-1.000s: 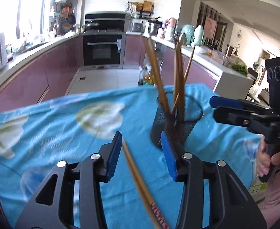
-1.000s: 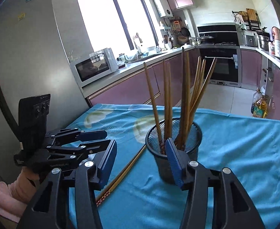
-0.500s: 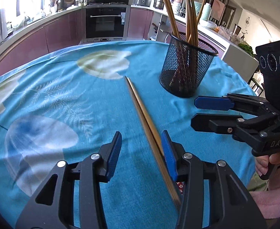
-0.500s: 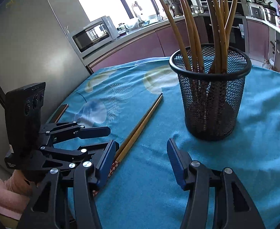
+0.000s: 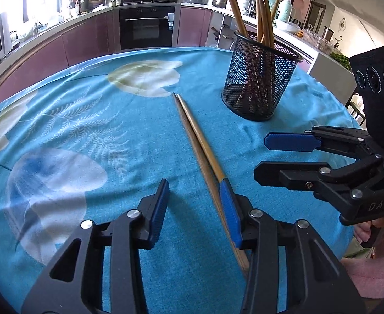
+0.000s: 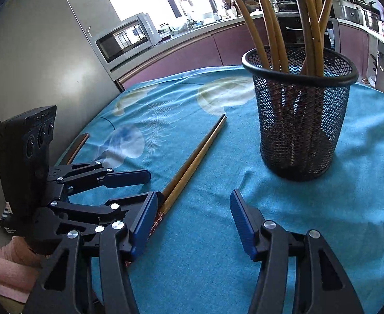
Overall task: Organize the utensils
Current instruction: 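Grasp a chopstick with the left gripper while the right gripper grasps the last one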
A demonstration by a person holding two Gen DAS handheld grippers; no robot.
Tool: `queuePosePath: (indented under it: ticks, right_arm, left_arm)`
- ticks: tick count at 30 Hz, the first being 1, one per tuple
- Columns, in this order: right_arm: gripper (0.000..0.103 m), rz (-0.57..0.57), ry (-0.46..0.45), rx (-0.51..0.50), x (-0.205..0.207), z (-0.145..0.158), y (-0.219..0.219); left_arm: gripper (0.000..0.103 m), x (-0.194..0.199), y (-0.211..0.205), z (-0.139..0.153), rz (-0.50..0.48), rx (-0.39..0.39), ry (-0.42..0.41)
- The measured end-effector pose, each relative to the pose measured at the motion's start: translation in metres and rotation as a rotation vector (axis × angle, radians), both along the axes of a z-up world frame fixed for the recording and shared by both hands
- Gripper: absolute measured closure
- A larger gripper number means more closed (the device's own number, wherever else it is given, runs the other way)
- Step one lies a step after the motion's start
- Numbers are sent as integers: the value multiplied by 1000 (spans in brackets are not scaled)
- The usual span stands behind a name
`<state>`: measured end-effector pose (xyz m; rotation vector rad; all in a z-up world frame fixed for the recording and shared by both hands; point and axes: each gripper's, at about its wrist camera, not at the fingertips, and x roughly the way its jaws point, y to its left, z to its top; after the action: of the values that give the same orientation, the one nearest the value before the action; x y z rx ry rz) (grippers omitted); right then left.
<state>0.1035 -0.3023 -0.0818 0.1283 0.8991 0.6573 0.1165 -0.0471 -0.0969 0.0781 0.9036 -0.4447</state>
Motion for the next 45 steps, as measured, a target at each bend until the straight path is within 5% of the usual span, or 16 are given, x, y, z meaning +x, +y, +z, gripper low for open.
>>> queuePosePath:
  ticks: [11,22,29,39,45]
  right_arm:
    - [48,12,-32,-87,8,-2,28]
    - [69,-2,-56,-234,19,-7,49]
    - [82,1,-15,-229,20,-7,34]
    - [72,-13,-25,-250,26,-8,41]
    - [88,-16,-14,-241,27,-7,33]
  left_arm:
    - [70,-1,17,0,59,-23,2]
    - [70,-3,22,-2,53,-38,2]
    - [74,-1,18,-1,37,-48,7]
    - [74,19,7,-3,30,-27,19]
    - [93,24,7,-2,46,-42,33]
